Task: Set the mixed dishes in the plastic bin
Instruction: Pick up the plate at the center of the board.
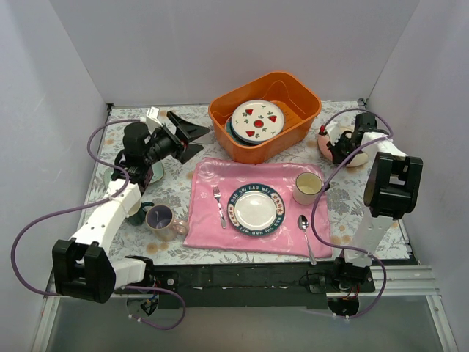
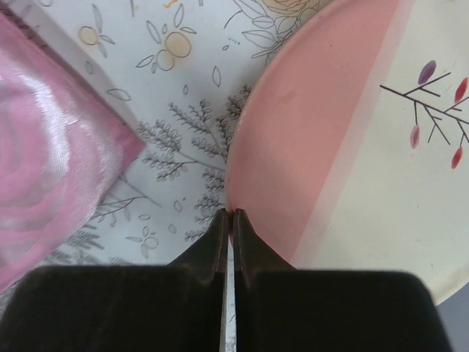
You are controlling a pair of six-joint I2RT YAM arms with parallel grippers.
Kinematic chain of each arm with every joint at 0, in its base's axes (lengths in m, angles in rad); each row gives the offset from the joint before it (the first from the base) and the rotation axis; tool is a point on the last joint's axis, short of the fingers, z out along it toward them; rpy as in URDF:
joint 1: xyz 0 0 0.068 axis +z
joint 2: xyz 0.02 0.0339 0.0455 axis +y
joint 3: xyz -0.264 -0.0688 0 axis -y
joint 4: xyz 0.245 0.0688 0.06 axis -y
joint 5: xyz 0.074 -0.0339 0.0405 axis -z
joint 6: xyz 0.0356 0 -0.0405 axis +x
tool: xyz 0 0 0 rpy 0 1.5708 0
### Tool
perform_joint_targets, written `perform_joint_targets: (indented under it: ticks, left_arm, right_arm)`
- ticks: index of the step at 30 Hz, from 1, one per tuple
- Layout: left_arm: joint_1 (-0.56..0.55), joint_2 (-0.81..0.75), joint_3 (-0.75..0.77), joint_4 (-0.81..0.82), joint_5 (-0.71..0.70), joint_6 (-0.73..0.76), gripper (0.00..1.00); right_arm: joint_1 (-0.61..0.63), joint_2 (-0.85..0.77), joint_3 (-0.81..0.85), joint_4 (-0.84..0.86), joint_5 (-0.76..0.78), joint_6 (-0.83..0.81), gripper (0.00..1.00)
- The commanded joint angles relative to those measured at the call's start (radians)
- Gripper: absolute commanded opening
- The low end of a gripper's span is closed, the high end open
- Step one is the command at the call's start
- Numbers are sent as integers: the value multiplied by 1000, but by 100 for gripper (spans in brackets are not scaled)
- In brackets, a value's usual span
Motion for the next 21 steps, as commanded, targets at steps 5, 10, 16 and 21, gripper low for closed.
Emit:
perform_joint_targets:
  ticks: [5,10,16,21]
  left_arm:
    - [-176,151,43,168,14,-214,98]
    - [-268,297,164,167,12,-229,98]
    - [-339,490,357,112,9,-246,98]
    - [-418,646,526,35,8,-247,98]
  right_arm:
    - [-53,-162,18,-165,-202,107,1]
    - [-72,-213,22,-221,-294,138,1]
    - [-78,-253,36,-276,-378,154,1]
    - [-82,-250,88,-331,-439,182,1]
